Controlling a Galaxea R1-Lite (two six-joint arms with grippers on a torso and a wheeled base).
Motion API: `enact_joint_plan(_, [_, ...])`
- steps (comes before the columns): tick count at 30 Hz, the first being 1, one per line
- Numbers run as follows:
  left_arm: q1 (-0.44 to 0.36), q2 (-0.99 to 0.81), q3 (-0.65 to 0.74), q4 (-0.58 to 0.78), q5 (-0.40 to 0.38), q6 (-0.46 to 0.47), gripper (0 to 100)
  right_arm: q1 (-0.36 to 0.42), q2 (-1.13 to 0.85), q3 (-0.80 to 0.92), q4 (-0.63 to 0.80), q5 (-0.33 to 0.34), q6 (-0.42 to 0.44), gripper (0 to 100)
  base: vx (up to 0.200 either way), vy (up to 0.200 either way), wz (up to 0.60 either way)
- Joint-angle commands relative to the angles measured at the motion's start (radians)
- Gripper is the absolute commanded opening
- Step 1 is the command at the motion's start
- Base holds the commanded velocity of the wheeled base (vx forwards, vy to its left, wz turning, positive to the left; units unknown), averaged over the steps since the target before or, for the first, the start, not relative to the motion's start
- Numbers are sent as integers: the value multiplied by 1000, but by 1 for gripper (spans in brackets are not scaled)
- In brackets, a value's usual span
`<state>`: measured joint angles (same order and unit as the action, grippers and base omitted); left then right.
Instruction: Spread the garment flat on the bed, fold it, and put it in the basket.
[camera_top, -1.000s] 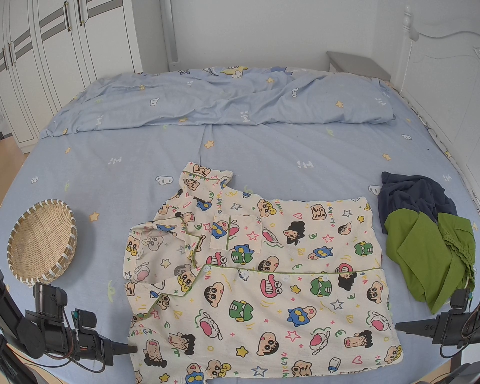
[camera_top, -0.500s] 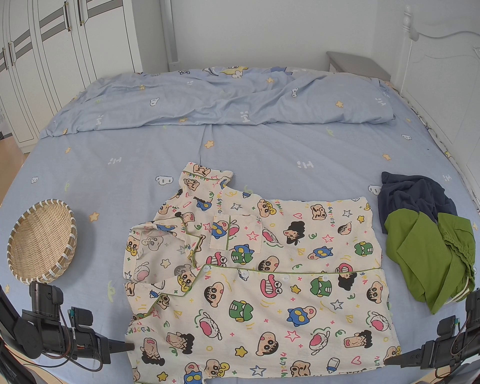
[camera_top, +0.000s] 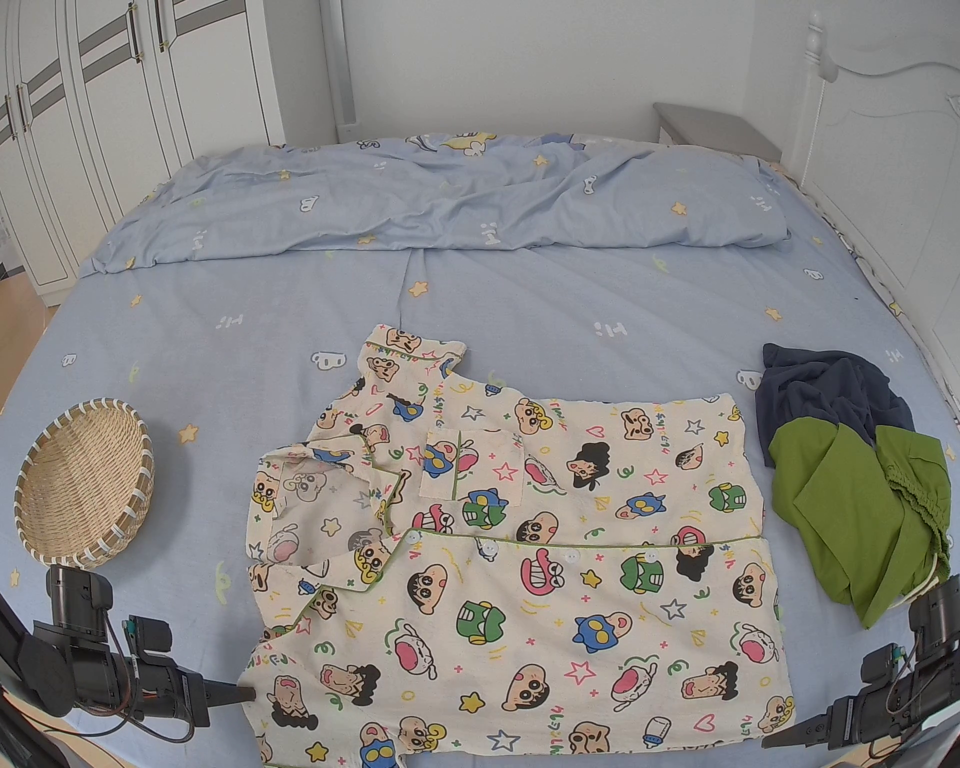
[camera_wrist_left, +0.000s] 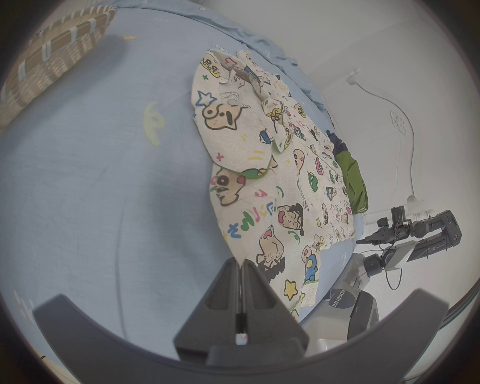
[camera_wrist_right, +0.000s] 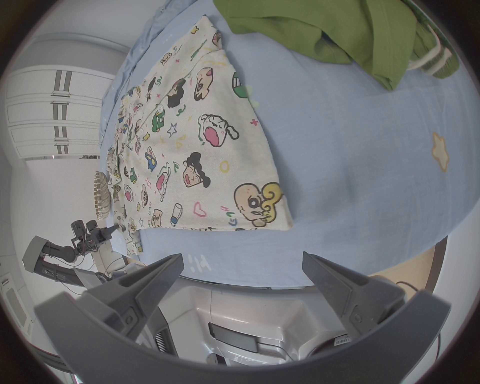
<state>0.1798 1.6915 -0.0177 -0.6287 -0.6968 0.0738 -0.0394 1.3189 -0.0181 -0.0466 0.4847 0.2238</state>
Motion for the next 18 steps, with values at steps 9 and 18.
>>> enact_joint_plan(9, [20,-10,18,6,-3,1,0,-1,235,-6,-64,11,-164,100,0,0,0])
enact_joint_plan(18, [15,-24,18,11,-3,0,0,7,295,0,-191,75,-178,100,0,0,0])
